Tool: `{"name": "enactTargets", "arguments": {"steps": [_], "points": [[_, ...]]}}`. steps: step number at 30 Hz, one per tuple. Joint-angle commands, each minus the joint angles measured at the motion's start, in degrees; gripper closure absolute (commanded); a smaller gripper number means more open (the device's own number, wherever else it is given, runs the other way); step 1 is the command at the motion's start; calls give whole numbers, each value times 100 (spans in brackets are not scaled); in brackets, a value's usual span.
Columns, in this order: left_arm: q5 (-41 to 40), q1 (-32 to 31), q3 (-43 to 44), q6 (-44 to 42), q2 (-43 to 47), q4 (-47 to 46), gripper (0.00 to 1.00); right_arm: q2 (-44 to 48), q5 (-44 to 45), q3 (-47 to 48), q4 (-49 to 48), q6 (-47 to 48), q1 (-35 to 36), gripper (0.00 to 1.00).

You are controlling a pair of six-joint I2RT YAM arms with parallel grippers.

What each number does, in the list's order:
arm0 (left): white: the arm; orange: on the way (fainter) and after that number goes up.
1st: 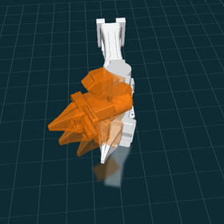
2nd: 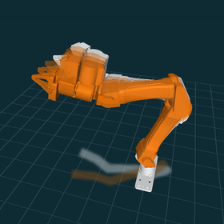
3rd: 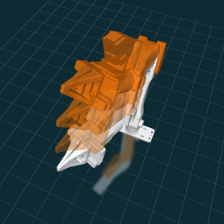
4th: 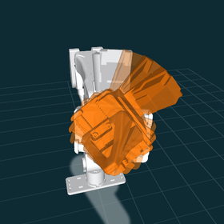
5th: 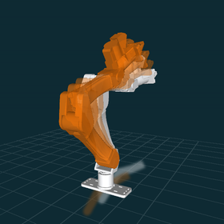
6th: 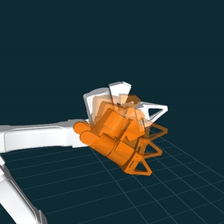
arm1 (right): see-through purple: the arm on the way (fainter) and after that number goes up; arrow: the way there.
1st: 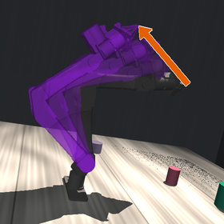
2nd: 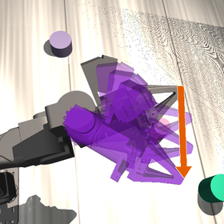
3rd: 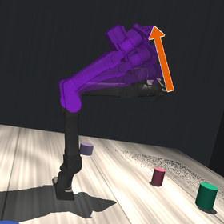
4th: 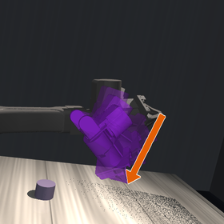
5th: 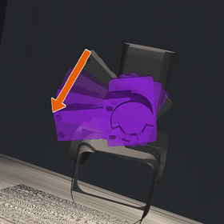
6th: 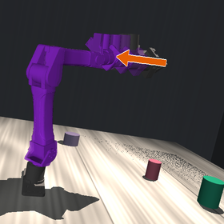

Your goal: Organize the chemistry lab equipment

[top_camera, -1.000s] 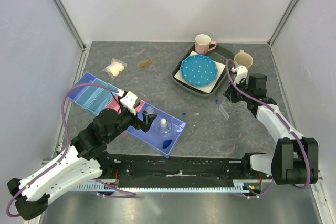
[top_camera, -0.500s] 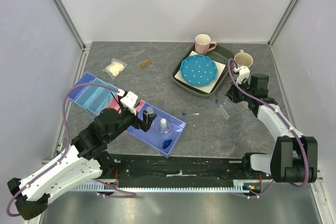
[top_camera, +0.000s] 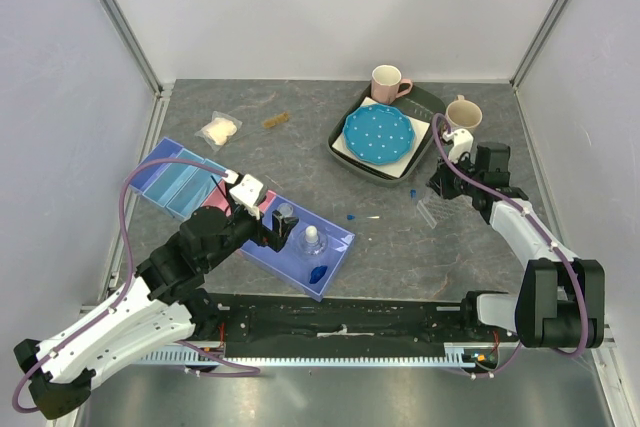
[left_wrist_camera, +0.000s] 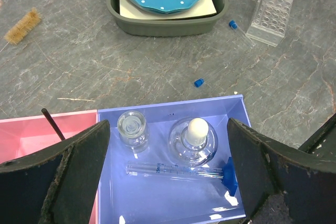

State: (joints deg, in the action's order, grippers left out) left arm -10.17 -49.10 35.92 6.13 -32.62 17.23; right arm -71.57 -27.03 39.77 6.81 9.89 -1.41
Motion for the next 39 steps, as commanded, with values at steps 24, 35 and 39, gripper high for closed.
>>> {"name": "enactTargets", "arguments": {"steps": [24, 35, 39], "points": [[59, 15, -6, -209, -51, -124, 2, 73, -338, -83, 145, 426, -35, 58], [182, 15, 3, -200, -165, -124, 2, 495, -426, -31, 224, 558, -184, 57], [428, 23, -33, -113, -166, -203, 2, 635, -689, 4, 268, 575, -263, 53]]}}
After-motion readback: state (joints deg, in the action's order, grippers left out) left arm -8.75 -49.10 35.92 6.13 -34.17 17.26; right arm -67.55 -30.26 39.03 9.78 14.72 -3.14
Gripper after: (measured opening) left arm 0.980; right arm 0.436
